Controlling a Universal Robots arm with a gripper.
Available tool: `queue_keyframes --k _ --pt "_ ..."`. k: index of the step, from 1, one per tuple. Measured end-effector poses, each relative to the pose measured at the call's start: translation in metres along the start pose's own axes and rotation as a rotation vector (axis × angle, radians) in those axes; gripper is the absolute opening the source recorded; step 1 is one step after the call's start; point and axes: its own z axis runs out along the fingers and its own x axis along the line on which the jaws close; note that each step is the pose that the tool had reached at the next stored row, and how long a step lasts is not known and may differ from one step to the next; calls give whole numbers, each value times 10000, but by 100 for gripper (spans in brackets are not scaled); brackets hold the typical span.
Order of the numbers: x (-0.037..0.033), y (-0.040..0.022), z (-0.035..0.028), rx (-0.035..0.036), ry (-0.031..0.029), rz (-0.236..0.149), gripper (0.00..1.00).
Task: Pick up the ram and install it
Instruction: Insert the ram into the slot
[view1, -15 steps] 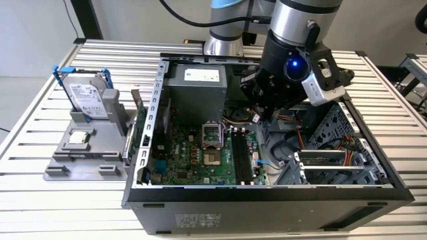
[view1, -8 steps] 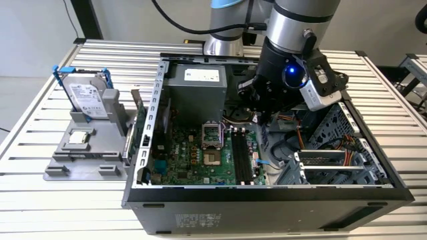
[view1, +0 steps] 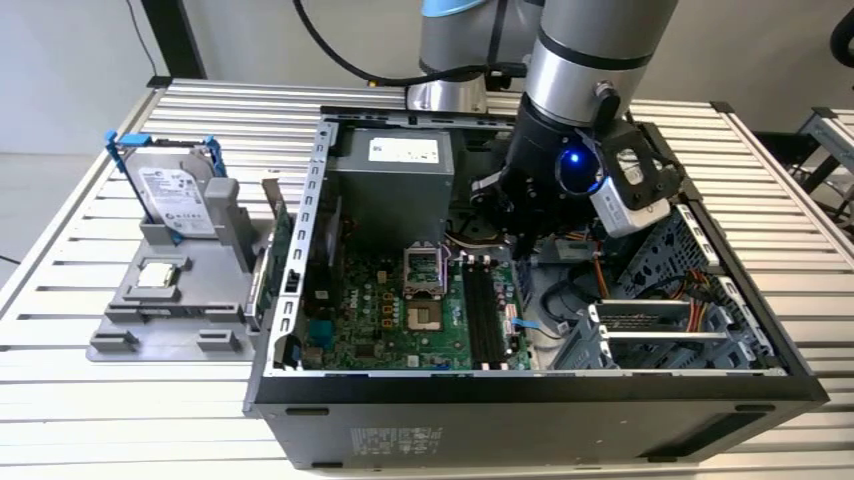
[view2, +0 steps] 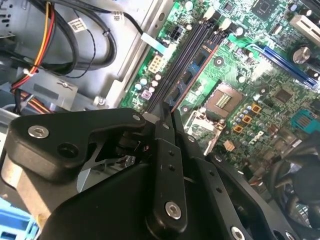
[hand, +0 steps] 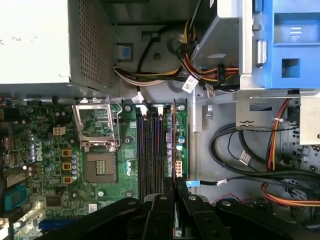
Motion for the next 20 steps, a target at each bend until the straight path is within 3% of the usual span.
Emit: queue_keyframes --k 20 --pt "5 -22 363 -1 0 -7 0"
